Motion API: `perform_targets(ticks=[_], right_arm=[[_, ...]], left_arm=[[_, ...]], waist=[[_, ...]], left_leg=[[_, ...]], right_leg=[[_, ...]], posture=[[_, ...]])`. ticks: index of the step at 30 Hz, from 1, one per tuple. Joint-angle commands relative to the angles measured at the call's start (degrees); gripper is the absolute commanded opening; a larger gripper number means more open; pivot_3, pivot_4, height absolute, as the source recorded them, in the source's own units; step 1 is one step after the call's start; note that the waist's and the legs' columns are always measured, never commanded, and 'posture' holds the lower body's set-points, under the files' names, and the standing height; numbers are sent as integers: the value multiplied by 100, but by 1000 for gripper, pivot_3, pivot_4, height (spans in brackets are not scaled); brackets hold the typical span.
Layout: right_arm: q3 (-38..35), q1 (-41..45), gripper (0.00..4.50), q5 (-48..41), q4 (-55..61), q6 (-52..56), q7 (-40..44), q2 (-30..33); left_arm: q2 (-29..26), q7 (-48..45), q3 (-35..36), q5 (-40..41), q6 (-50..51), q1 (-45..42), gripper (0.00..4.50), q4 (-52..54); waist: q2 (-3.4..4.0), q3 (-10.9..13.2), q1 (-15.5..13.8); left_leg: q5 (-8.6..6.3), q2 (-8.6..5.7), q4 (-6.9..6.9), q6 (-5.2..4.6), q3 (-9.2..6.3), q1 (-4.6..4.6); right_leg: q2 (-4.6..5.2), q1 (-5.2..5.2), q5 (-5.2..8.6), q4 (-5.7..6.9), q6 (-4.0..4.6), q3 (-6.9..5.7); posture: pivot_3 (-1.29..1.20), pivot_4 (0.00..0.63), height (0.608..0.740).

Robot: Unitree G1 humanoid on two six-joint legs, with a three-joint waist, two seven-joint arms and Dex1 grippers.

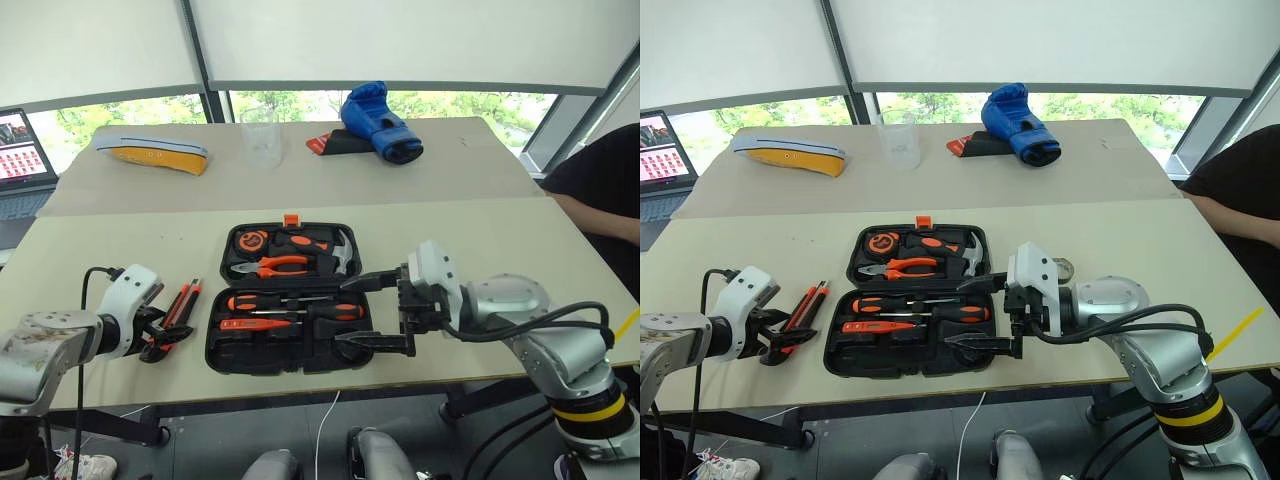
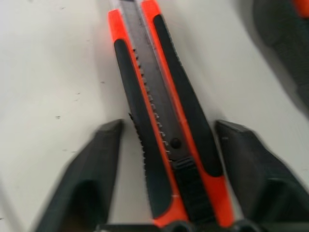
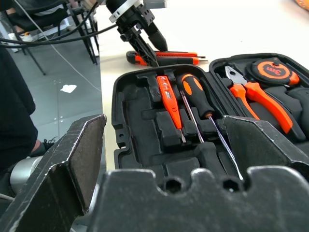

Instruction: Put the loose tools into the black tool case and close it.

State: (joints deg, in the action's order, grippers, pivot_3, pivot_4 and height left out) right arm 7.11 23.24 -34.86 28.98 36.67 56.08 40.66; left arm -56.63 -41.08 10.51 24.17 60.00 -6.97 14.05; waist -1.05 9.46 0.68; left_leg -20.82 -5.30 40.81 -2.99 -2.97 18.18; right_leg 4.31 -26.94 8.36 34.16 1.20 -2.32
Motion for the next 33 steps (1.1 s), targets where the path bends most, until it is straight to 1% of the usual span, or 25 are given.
perform_targets(ticks=[1,3,5,8,10,12,15,17,19,22,26,29,33], right_arm=[[-279,-39,4500,-102,240,13,-58,108],[-347,-104,4500,-137,267,55,-74,162],[-443,-172,4500,-233,306,140,-88,217],[-639,-317,4500,-532,452,393,-14,405],[-753,-433,4500,-660,566,479,28,543],[-838,-510,4500,-728,626,517,19,635],[-1045,-777,4500,-675,770,517,-106,791],[-1094,-896,4500,-698,877,517,-154,851],[-1129,-990,4500,-747,1015,541,-242,877],[-1234,-1089,4500,-873,1175,608,-408,890],[-1336,-1249,4500,-914,1307,636,-597,880],[-1379,-1348,4500,-956,1388,642,-725,874],[-1373,-1431,4500,-959,1454,616,-884,850]], left_arm=[[-54,-118,-4,-2,-110,-84,1634,-78],[-62,-274,102,39,-393,-247,1622,-140],[-55,-623,271,214,-797,-411,1622,-115],[-140,-1476,448,520,-1660,-691,1621,7],[-237,-2003,413,595,-2175,-854,1621,83],[-305,-2353,289,670,-2407,-1023,1621,88],[-296,-3072,-759,451,-2722,-1719,1621,237],[-261,-3584,-1292,420,-2856,-1863,1621,388],[-131,-3851,-1855,269,-2887,-2063,1621,394],[-34,-4069,-2444,-48,-2850,-2346,1621,251],[-39,-4129,-2899,-465,-2745,-2498,1621,76],[51,-4030,-3043,-650,-2595,-2539,1621,3],[148,-4084,-3113,-776,-2875,-2470,1621,24]], waist=[[0,0,-2],[0,0,-4],[-2,1,-26],[-3,1,-75],[-3,1,-85],[-2,1,-81],[-2,1,-105],[-2,1,-118],[-2,1,-106],[-4,2,-85],[-4,2,-87],[-4,2,-103],[-5,2,-131]], left_leg=[[0,0,0,0,0,0],[0,0,0,-1,0,1],[1,0,3,-1,-1,6],[1,-1,9,-1,-1,17],[1,-1,9,-1,-1,20],[0,-1,6,-1,-1,19],[1,-1,7,-1,0,20],[1,-1,13,-1,0,20],[1,-1,14,-2,1,18],[2,3,16,-3,1,20],[2,7,18,-5,0,22],[2,7,18,-7,0,23],[0,6,20,-11,0,25]], right_leg=[[0,0,0,0,0,0],[0,0,0,0,0,-1],[0,-2,0,-1,0,-3],[3,-8,0,-4,0,-7],[5,-9,0,-6,1,-10],[5,-9,0,-8,1,-14],[6,-7,0,-9,1,-13],[10,-1,-1,-8,0,-7],[12,2,-1,-8,0,2],[9,1,-1,-6,1,11],[8,1,-2,-4,3,11],[8,1,-2,-5,3,12],[6,1,-2,-7,3,11]], posture=[[0,150,731],[0,150,731],[0,150,731],[0,150,731],[0,150,731],[0,150,731],[0,150,731],[0,150,731],[0,150,731],[0,150,731],[0,150,731],[0,150,731],[0,150,731]])
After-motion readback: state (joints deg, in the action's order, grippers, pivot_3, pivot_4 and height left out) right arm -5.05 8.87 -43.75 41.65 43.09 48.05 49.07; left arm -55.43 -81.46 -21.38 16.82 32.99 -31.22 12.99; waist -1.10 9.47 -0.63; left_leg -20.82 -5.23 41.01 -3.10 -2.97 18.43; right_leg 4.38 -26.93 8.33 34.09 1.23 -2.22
